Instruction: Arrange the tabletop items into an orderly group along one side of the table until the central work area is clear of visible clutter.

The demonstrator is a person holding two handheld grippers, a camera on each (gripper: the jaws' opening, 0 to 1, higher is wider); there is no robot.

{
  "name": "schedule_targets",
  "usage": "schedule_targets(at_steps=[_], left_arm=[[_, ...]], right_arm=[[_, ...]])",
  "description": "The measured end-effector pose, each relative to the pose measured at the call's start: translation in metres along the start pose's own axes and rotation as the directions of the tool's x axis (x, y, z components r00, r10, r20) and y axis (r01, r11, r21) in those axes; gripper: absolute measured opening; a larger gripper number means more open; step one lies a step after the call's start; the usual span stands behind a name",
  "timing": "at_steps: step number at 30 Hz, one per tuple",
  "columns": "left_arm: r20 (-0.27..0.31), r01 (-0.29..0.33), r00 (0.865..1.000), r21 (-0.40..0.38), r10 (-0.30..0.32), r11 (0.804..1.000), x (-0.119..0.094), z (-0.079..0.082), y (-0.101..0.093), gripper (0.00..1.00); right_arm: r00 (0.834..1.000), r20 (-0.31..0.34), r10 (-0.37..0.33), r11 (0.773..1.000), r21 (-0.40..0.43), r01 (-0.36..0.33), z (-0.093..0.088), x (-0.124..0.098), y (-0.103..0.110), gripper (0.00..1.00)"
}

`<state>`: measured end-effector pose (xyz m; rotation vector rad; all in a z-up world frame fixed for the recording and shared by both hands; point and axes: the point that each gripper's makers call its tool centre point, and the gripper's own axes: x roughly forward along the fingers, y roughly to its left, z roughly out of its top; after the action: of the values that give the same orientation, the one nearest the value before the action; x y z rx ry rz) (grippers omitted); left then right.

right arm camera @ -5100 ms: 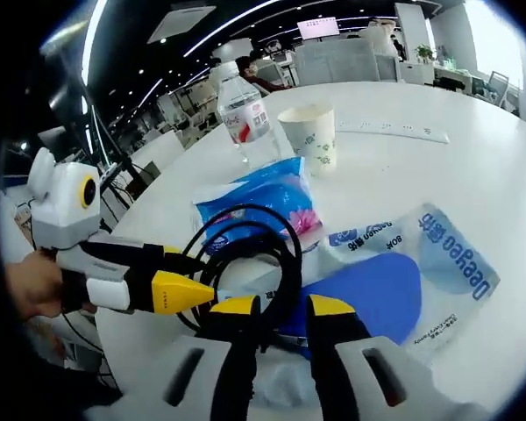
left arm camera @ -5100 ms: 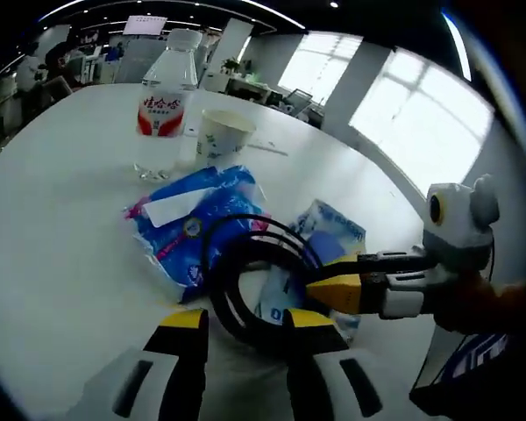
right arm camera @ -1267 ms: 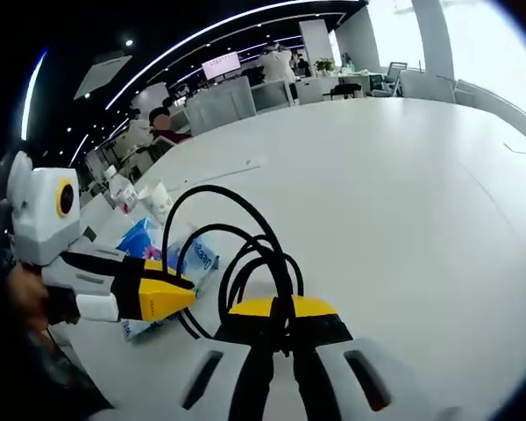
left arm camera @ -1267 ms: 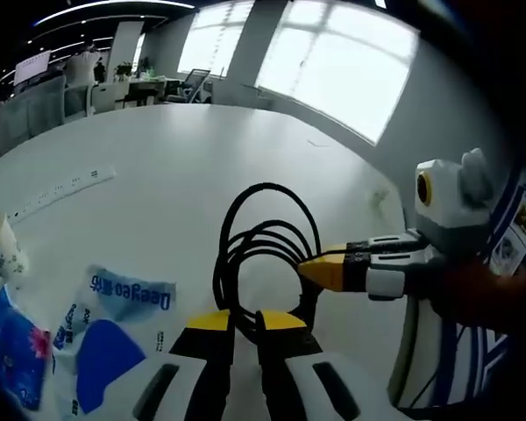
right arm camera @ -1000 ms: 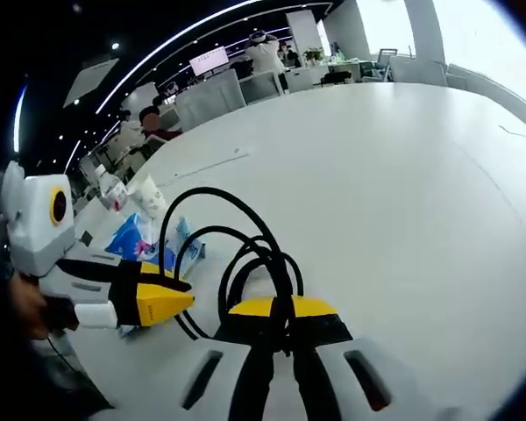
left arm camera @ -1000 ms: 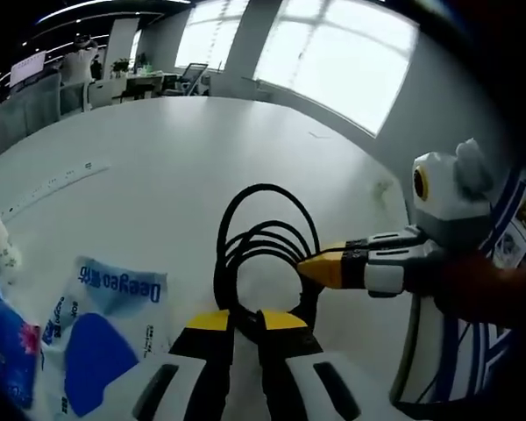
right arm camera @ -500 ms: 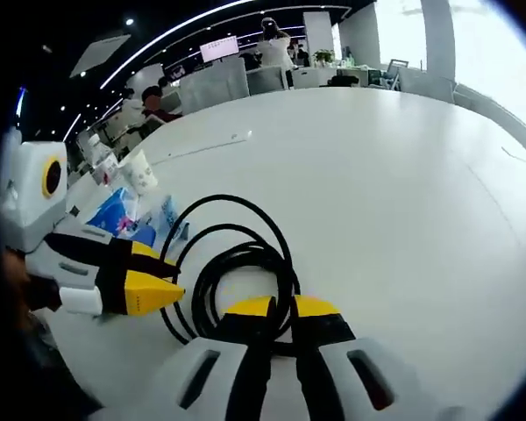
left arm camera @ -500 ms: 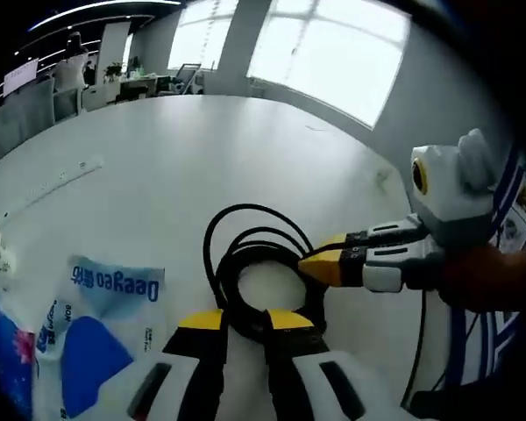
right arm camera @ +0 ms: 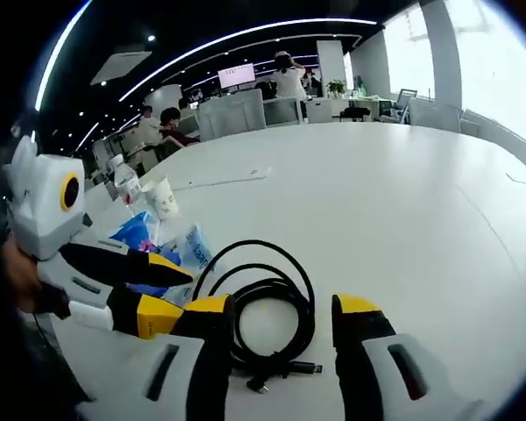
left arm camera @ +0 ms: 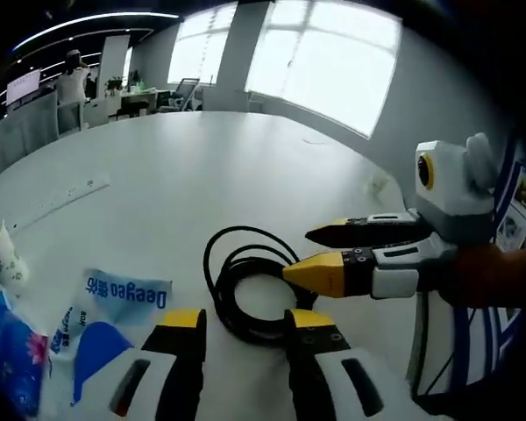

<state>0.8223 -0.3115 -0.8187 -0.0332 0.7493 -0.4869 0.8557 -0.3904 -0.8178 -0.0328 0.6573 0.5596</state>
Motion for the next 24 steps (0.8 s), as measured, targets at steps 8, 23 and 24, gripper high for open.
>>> schedule_targets(at_steps=[8,23,24], left_arm=[[0.046,-0.067,0.997,0.012,0.067,0.998,-0.028,0.005,0.019,0.48],[0.086,-0.195,0.975,-0.128,0.207,0.972,-0.072,-0.018,0.054,0.61],[0.083,-0.203,0.973,-0.140,0.215,0.969,-0.076,-0.022,0.056,0.61]], right_arm=[[0.998,0.024,0.064,0.995,-0.076,-0.062,0.020,-0.003,0.018,0.58],[0.966,-0.040,0.257,0.939,-0.227,-0.259,0.044,0.012,0.055,0.66],[0.957,-0.058,0.283,0.924,-0.251,-0.289,0.043,0.015,0.059,0.68]])
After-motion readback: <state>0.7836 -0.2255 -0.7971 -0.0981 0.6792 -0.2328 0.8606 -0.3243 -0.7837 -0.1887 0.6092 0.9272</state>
